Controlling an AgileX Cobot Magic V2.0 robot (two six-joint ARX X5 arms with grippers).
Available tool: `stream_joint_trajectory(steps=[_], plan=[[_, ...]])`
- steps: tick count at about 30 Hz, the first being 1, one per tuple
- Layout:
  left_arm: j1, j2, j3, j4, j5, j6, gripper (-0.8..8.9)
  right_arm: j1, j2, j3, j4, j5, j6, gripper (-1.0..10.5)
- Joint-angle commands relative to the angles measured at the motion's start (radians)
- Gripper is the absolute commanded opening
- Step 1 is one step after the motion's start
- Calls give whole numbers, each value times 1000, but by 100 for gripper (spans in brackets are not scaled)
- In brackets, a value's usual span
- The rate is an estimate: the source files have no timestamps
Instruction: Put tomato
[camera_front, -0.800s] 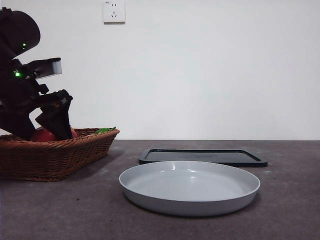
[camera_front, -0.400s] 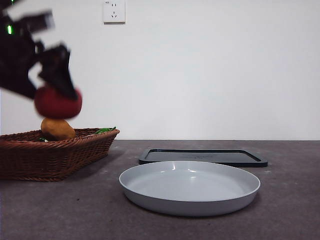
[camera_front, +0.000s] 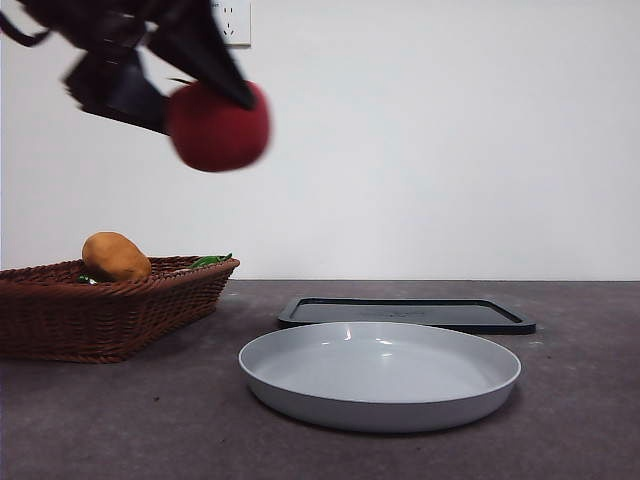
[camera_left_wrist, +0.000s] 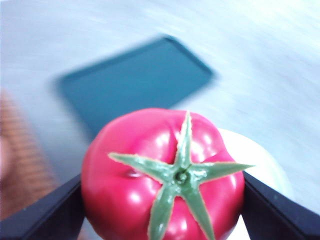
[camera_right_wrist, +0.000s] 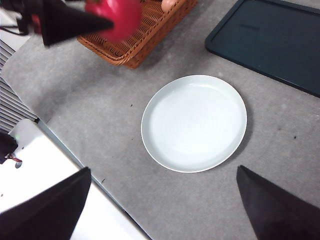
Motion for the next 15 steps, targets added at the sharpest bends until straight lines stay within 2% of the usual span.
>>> stream_joint_trajectory(steps=[1,10,15], plan=[[-64,58,16,24,2,-5,302,5,6,18,10,-1,8,464],[-213,286,16,172,-38,-3,302,5,6,18,6,-1,8,464],[-247,403,16,236,-44,-2,302,5,6,18,6,-1,8,464]])
